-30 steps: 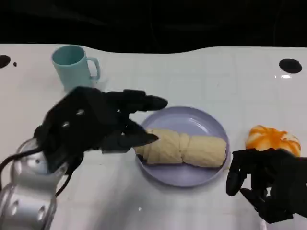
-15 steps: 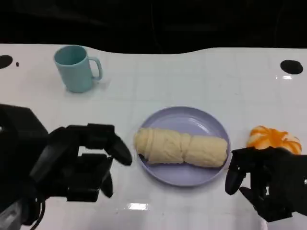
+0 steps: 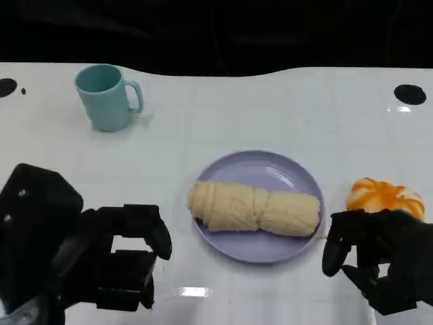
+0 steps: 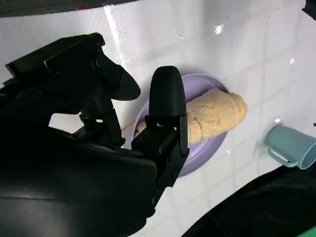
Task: Grasp the towel on the left side of the plate with the left hand and place it into the plate.
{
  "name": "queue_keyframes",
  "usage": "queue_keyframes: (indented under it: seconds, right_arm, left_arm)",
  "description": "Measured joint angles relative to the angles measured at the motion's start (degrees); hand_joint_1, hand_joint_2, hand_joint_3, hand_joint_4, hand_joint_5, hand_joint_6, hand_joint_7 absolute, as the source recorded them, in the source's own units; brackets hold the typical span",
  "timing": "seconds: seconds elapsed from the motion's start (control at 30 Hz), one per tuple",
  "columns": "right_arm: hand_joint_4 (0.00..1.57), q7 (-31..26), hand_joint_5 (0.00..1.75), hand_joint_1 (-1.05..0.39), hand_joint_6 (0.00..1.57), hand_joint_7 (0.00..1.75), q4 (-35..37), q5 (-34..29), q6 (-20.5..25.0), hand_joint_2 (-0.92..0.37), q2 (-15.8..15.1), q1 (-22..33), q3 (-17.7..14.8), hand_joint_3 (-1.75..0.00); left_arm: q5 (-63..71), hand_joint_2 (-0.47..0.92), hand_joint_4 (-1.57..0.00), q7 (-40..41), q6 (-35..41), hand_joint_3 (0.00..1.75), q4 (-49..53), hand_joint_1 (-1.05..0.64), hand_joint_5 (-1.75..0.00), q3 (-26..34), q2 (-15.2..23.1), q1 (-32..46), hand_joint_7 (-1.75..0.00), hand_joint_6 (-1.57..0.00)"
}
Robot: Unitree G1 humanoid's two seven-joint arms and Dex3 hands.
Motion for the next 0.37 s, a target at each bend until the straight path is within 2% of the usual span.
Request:
queue_keyframes:
  seconds: [0.1, 0.37]
  right_arm:
    - [0.72, 0.14, 1.75, 0.01, 0.69, 1.44, 0.41, 0.76, -0.91, -0.58, 0.0, 0.09, -0.88, -1.07]
    - [0.72, 0.18, 1.75, 0.02, 0.69, 1.43, 1.26, 0.75, -3.04, -0.58, -0.1, 0.16, -0.98, -1.08]
  left_arm:
    - [0.08, 0.49, -0.8, -0.08, -1.41, 1.35, 3.85, -0.04, -1.75, -1.19, 0.99, -1.15, -1.66, -0.7]
    - [0.64, 0.51, -0.79, 0.91, -1.13, 1.31, 5.93, -0.03, -1.75, -3.63, 2.06, -3.97, -1.65, -0.69]
